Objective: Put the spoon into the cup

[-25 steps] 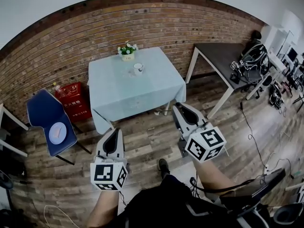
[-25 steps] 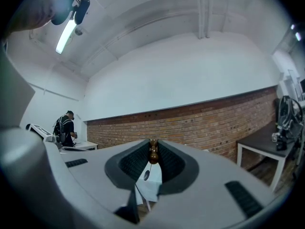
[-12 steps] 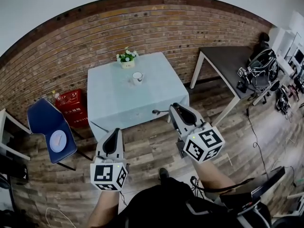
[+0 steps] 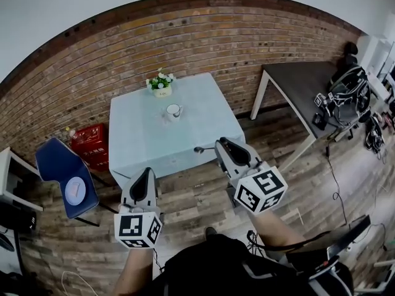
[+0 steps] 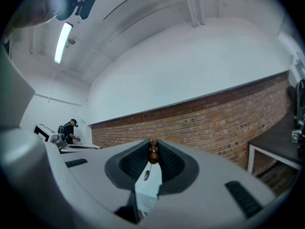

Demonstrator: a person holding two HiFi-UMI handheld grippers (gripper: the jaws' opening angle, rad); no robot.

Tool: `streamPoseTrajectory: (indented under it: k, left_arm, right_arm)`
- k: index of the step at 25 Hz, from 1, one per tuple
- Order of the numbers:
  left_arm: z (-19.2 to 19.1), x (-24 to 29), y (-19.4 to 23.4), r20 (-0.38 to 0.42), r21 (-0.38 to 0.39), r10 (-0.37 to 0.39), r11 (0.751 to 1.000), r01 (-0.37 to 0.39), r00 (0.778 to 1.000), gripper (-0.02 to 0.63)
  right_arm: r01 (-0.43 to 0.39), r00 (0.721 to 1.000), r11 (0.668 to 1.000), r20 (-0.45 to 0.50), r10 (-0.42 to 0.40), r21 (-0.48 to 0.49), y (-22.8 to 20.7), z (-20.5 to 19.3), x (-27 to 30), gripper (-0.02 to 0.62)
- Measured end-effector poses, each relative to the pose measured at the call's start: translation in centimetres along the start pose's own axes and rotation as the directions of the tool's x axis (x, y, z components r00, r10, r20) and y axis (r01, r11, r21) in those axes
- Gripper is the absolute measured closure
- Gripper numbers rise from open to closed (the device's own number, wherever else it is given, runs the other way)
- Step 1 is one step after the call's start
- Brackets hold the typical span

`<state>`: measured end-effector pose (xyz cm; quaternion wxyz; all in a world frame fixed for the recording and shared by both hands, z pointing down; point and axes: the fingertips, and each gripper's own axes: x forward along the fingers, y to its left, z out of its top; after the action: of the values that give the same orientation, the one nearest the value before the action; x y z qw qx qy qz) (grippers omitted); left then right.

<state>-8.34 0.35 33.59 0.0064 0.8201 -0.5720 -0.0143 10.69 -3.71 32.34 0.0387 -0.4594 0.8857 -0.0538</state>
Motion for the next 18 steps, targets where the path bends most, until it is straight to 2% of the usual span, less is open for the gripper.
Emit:
streamPoseTrajectory:
  k: [7,12,18]
  left_arm:
    - [-0.1,3.6,-1.2,-0.009,0.001,0.036,0.999,-0.036,0.999,0.597]
    - [-0.7,5.6,-1.0,-0.03,0.012,0.022,1.0,-0.021,0.999,0.597]
    - [-0.7,9.1,0.9,-0.014,0.004,-0.005,1.0,0.005,1.0,0.597]
  right_arm:
    - [-0.023,1.0,1.0,0.013,0.023,0.011,-4.5,0.8,1.4,0.535]
    - [-0.022,1.0,0.999,0.015,0.022,0.032,-5.9,0.5,3.2,0.535]
    - [0.011,1.0,1.0,0.028,-0.012,0.028,-7.4,0.5,6.2,0.535]
